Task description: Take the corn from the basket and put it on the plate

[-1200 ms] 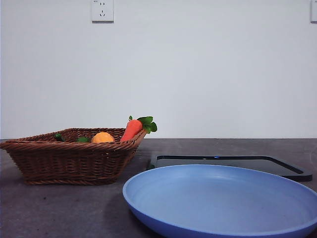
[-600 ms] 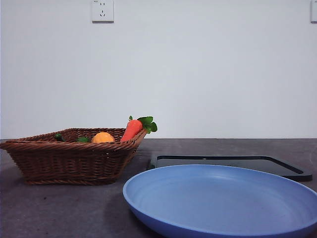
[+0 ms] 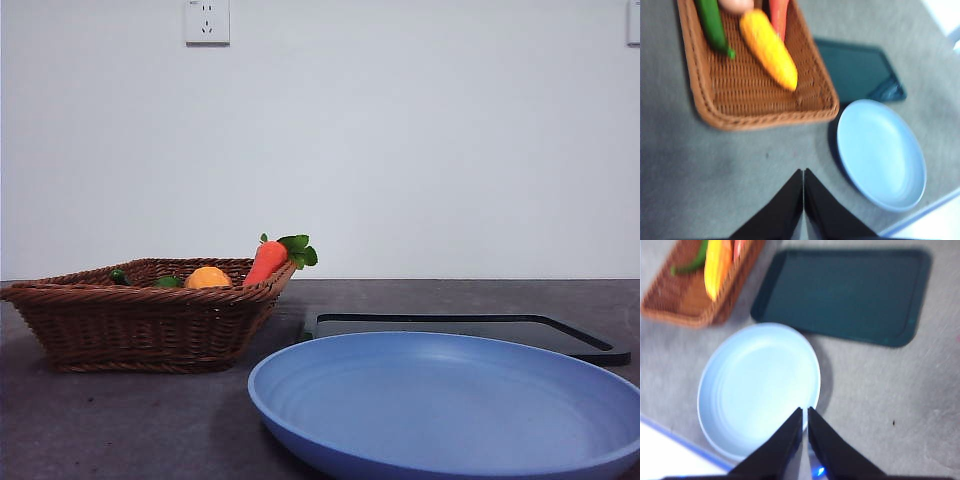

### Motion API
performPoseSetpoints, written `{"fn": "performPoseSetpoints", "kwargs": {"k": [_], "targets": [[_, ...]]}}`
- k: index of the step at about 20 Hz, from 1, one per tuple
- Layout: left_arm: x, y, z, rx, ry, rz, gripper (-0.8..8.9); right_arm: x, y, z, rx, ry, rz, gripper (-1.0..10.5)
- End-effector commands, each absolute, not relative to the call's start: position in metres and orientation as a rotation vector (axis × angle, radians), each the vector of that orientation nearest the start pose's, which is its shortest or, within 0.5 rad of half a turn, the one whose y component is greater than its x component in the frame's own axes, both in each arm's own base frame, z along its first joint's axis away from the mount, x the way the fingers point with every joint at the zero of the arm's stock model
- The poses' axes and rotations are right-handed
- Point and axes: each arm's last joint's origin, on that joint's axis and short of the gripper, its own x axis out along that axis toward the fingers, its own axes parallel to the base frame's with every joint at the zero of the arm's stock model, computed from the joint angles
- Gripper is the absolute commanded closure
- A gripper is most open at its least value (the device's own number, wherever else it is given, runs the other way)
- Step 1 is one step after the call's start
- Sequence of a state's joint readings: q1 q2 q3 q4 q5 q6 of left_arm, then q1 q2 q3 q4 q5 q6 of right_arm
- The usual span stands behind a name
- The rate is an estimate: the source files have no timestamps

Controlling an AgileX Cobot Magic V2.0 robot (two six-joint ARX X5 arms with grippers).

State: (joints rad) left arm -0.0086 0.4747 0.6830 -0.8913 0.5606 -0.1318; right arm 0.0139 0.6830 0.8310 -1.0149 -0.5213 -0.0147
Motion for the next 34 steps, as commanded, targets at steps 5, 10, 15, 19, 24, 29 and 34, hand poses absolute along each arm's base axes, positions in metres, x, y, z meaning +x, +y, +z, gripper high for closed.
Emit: {"fn": "performPoseSetpoints", "kwargs": {"k": [5,10,15,19,24,29,34], "targets": [[0.088,-0.016,0.281,-0.271,0.678,-0.526,5.28,0.120,0.020,0.295,0.169,0.871,0.553,8.2],[0.090,-0.016,0.281,-0.277,0.678,-0.524,4.13,0.128,0.021,0.292,0.209,0.900,0.538,6.2],[0.091,-0.016,0.281,-0.278,0.672,-0.524,4.13,0.151,0.027,0.283,0.211,0.938,0.562,6.2],[0.092,-0.016,0.282,-0.275,0.661,-0.525,4.13,0.180,0.040,0.265,0.200,1.024,0.601,6.2],[0.092,-0.016,0.282,-0.275,0.661,-0.525,4.13,0.214,0.061,0.233,0.169,1.124,0.650,6.2],[0.092,-0.016,0.282,-0.276,0.663,-0.525,4.13,0.236,0.077,0.200,0.125,1.215,0.656,6.4],[0.092,-0.016,0.282,-0.276,0.661,-0.525,4.13,0.246,0.086,0.174,0.106,1.297,0.659,6.7]]}}
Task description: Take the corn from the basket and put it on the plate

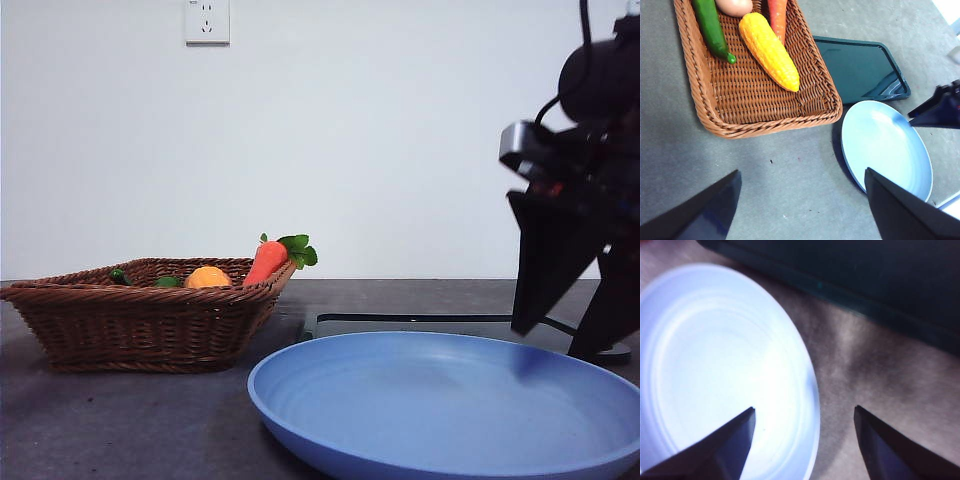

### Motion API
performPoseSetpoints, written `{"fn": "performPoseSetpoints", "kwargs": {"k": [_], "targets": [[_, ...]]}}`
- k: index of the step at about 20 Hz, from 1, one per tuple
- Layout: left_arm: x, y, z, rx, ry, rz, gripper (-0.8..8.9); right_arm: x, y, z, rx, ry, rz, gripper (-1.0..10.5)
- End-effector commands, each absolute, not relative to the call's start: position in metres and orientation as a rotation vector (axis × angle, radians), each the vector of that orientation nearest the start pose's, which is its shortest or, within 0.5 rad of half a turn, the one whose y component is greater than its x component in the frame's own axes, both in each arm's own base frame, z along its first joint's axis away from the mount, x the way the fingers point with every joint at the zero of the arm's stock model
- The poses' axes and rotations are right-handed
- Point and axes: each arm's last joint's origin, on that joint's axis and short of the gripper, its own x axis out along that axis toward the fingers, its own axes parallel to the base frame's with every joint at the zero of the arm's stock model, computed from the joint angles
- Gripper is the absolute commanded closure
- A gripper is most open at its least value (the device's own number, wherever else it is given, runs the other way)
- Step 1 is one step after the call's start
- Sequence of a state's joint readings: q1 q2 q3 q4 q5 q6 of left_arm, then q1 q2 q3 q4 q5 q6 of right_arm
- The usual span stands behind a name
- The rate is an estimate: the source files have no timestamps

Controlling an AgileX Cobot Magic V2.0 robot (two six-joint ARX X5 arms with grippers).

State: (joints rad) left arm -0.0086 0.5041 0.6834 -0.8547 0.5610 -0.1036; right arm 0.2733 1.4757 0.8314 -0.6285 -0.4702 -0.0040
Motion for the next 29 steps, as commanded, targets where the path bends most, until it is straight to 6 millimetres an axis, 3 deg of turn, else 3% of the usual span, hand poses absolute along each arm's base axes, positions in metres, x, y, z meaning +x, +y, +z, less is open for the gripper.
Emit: {"fn": "performPoseSetpoints", "kwargs": {"k": [1,4,7,11,14,22,29], "targets": [[0.092,-0.016,0.282,-0.275,0.661,-0.525,4.13,0.247,0.087,0.170,0.101,1.311,0.663,6.9],[0.092,-0.016,0.282,-0.275,0.661,-0.524,4.13,0.249,0.091,0.161,0.090,1.338,0.675,7.6],[0.092,-0.016,0.282,-0.276,0.661,-0.524,4.17,0.250,0.092,0.158,0.089,1.347,0.675,9.3],[0.097,-0.016,0.282,-0.297,0.685,-0.516,4.35,0.248,0.090,0.159,0.099,1.368,0.662,9.4],[0.106,-0.016,0.282,-0.314,0.708,-0.510,4.35,0.243,0.087,0.170,0.101,1.371,0.658,9.4],[0.161,-0.033,0.297,-0.316,0.740,-0.503,4.35,0.215,0.078,0.260,0.075,1.154,0.680,9.4],[0.234,-0.086,0.302,-0.203,0.842,-0.378,4.35,0.186,0.062,0.332,0.008,0.980,0.598,9.4]]}}
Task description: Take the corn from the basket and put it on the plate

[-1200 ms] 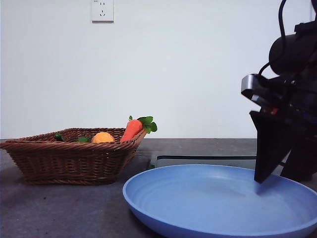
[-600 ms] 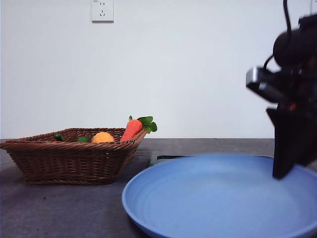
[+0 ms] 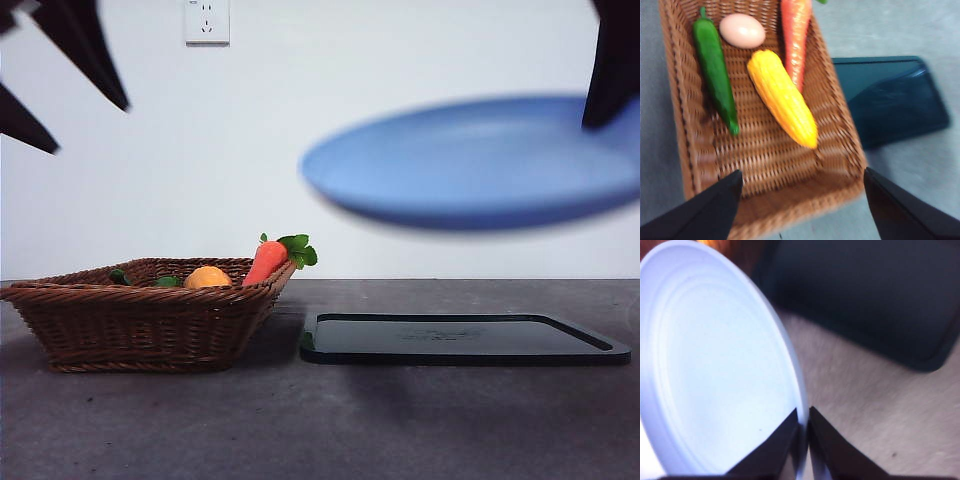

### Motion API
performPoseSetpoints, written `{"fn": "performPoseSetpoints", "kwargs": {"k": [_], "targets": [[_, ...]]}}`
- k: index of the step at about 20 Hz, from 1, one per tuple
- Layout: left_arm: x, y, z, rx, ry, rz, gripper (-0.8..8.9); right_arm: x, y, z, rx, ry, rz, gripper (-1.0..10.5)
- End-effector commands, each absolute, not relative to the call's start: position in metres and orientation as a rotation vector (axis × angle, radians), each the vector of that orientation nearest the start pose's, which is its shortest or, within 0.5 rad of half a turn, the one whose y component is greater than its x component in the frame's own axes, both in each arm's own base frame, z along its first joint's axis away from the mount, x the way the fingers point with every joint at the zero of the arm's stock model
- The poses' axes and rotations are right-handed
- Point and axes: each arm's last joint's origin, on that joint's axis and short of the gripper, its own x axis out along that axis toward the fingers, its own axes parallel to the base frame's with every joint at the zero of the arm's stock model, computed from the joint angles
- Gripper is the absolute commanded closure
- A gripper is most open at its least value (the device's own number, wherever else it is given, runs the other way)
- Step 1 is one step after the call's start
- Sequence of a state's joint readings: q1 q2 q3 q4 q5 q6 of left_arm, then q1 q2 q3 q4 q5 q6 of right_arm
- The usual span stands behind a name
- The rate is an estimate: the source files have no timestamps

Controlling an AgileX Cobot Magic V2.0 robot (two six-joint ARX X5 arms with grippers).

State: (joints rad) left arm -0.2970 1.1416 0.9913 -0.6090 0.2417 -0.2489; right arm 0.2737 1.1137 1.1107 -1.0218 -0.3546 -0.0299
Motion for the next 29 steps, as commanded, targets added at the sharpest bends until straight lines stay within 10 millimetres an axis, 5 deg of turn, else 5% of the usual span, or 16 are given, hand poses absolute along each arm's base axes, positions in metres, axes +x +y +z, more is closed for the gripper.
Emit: {"fn": "performPoseSetpoints", "kwargs": {"k": [1,7,11,17,25,29], "targets": [[0.247,-0.096,0.301,-0.179,0.860,-0.366,4.35,0.182,0.060,0.340,0.010,0.947,0.596,9.4],[0.311,-0.152,0.270,-0.070,1.007,-0.288,4.35,0.161,0.054,0.359,0.007,0.869,0.597,9.4],[0.338,-0.170,0.240,-0.049,1.079,-0.236,4.35,0.155,0.052,0.362,0.005,0.853,0.600,9.4],[0.349,-0.177,0.206,-0.028,1.148,-0.193,4.35,0.155,0.052,0.362,-0.011,0.848,0.608,9.4],[0.352,-0.178,0.196,-0.032,1.166,-0.183,4.43,0.156,0.052,0.362,-0.017,0.842,0.611,9.4],[0.351,-0.178,0.195,-0.049,1.183,-0.178,5.59,0.156,0.053,0.362,-0.016,0.841,0.614,9.4]]}}
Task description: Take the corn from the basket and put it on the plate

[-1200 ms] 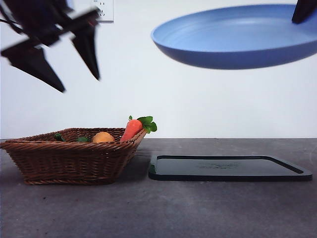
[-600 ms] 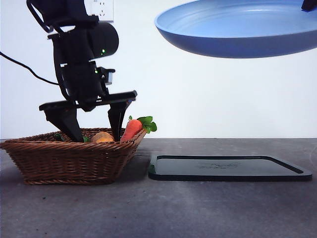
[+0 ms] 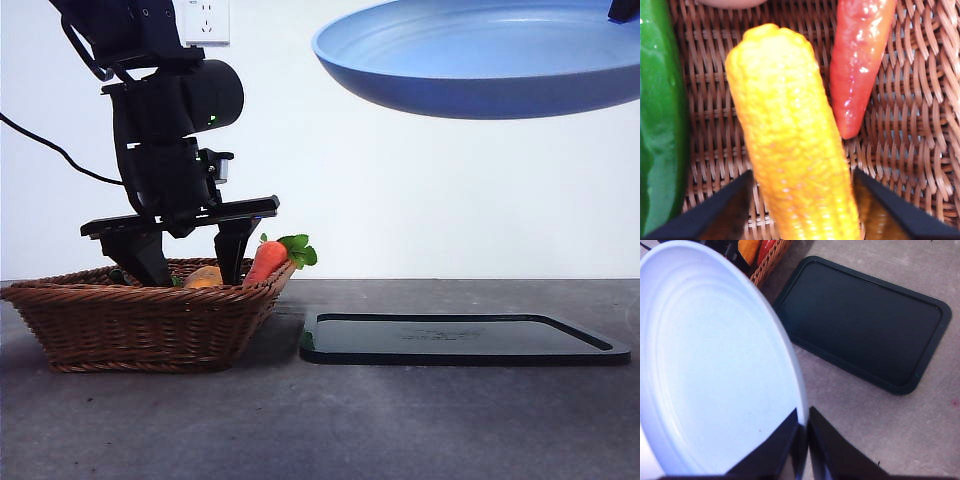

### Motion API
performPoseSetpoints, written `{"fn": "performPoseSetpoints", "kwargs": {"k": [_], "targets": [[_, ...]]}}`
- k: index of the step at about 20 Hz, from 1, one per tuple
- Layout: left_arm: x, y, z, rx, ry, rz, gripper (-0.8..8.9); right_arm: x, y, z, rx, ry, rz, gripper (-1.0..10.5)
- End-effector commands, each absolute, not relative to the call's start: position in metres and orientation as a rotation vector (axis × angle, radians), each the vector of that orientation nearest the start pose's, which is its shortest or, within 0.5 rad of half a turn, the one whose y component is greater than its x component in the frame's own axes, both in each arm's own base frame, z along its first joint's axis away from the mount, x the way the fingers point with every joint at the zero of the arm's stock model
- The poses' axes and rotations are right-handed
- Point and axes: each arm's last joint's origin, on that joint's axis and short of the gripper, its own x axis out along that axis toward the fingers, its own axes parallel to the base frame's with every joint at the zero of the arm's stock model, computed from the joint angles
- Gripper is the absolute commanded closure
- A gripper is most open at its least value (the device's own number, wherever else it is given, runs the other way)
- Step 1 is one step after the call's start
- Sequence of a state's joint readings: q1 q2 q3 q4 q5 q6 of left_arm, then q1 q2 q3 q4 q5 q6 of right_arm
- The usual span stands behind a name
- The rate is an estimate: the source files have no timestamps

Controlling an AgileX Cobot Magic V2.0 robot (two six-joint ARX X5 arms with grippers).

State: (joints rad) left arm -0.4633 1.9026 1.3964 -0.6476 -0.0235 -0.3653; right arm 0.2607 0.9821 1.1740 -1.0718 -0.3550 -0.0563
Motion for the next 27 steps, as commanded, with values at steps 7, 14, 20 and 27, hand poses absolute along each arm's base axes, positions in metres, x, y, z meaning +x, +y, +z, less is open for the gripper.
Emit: {"fn": "performPoseSetpoints", "kwargs": {"k": [7,14,20,27], "targets": [[0.349,-0.175,0.209,-0.085,1.156,-0.167,6.33,0.156,0.053,0.362,-0.015,0.839,0.614,9.4],[0.299,-0.157,0.324,-0.157,0.855,-0.291,6.33,0.189,0.062,0.345,0.026,0.935,0.595,9.4],[0.245,-0.185,0.356,-0.088,0.826,-0.591,6.33,0.259,0.084,0.293,0.186,1.092,0.642,9.4],[0.228,-0.252,0.308,0.157,0.943,-0.778,6.32,0.281,0.089,0.261,0.258,1.209,0.659,9.4]]}}
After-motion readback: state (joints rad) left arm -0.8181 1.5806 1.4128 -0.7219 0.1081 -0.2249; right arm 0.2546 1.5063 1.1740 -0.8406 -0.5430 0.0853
